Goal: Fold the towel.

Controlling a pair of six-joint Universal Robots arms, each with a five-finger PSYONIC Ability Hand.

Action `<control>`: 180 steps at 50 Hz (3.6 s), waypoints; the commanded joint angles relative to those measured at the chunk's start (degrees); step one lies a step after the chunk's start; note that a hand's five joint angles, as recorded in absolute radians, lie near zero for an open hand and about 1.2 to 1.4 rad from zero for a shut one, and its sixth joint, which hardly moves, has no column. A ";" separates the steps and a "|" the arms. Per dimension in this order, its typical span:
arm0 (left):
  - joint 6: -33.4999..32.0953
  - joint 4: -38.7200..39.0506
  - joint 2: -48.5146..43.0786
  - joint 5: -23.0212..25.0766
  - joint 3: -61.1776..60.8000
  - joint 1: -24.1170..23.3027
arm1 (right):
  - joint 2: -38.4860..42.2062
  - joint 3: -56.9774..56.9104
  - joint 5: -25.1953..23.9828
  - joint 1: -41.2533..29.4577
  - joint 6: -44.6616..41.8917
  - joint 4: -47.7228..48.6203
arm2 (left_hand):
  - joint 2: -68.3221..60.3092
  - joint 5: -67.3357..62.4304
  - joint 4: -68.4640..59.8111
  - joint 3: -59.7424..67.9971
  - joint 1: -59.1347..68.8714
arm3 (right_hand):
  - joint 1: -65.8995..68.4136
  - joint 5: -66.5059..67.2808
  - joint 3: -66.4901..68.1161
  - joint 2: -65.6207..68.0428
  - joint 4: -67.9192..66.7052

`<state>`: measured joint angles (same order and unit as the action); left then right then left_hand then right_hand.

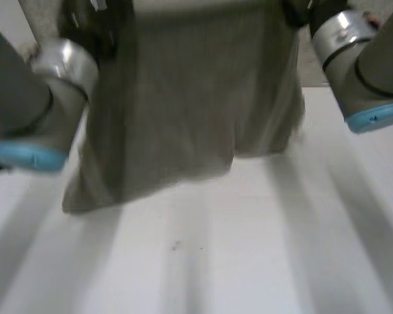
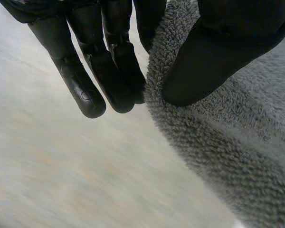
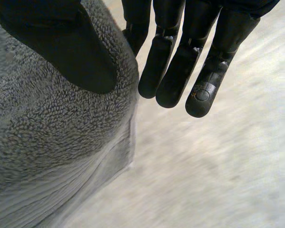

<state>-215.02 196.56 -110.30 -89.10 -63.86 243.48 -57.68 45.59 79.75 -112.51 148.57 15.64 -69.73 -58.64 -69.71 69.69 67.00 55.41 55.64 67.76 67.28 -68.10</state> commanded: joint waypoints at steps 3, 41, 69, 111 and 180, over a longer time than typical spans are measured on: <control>6.71 4.36 1.48 -7.49 3.43 -0.28 | -9.99 19.77 0.23 -1.58 2.25 11.69 | -10.27 -11.36 -10.29 10.31 13.00 | 24.59 14.36 12.24 12.73 -11.90; 6.01 -5.74 10.10 1.19 -42.24 -3.63 | -6.83 48.80 -2.14 0.35 -6.00 -3.95 | 49.73 48.64 49.72 -49.69 -47.00 | 24.59 14.36 12.24 12.73 -11.90; 5.84 -20.17 -13.00 20.55 -14.99 14.40 | -3.49 50.74 -2.50 1.06 -10.66 -1.31 | 32.77 31.67 32.75 -32.73 -30.04 | 24.59 14.36 12.24 12.73 -11.90; -3.13 -25.88 -23.65 17.65 -4.96 12.11 | -2.00 51.27 -3.29 1.06 -11.55 -1.31 | 33.78 32.69 33.76 -33.74 -31.05 | 24.59 14.36 12.24 12.73 -11.90; -11.99 -27.20 1.86 5.26 -36.35 12.90 | -10.10 43.19 -1.71 0.97 -24.10 -39.37 | -10.27 -11.36 -10.29 10.31 13.00 | 24.59 14.36 12.24 12.73 -11.90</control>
<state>-222.77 168.01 -102.17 -83.36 -100.97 256.60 -71.15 89.39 77.05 -111.17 129.42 -21.79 -69.56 -58.90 -69.68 69.58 67.02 55.41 57.25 67.99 67.81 -68.40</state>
